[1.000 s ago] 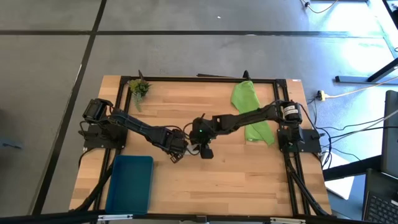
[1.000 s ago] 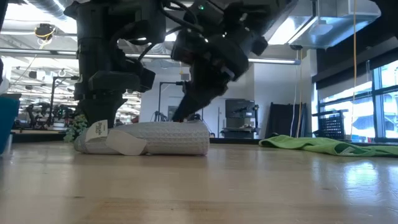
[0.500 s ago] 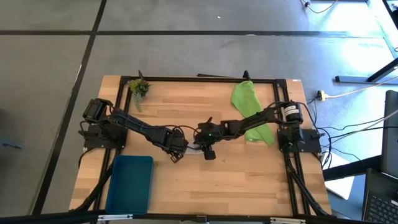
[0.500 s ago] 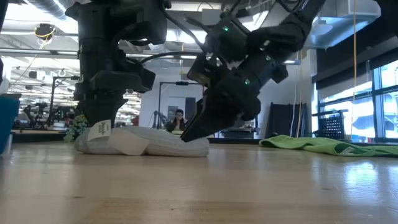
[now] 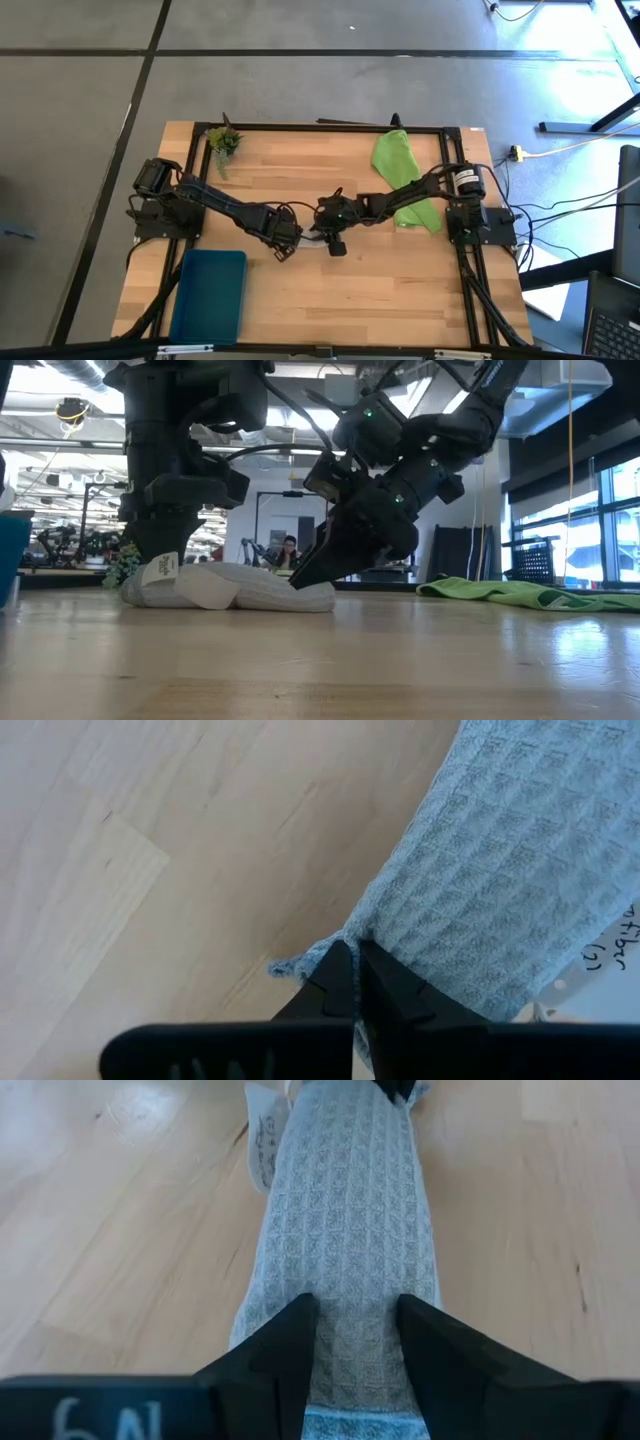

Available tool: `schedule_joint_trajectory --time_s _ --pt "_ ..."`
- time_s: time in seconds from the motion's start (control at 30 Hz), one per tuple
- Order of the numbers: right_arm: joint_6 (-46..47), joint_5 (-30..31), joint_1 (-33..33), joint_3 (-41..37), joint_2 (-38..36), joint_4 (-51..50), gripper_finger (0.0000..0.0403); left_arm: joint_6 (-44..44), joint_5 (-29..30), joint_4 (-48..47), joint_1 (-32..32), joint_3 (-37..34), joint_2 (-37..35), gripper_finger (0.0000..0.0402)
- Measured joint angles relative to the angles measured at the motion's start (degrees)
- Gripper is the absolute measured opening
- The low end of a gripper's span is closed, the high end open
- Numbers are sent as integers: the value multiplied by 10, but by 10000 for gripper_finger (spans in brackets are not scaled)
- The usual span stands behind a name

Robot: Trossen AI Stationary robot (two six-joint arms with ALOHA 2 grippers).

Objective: Roll microfiber towels into tight, uniform cylinder then place into a basket
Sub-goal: Roll the gray towel

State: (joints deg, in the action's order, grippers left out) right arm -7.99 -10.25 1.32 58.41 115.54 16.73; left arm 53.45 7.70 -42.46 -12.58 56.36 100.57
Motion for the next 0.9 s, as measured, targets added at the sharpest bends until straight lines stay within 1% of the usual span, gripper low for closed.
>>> schedule_joint_trajectory --time_s 0.1,0.57,0.9 --pt "2 0 0 -1 1 20 149 0 0 0 0 0 0 0" --pt "1 -2 0 6 2 29 149 1 -1 1 0 0 0 0" --pt "0 -3 0 7 2 31 149 1 -20 -1 -1 0 0 0"
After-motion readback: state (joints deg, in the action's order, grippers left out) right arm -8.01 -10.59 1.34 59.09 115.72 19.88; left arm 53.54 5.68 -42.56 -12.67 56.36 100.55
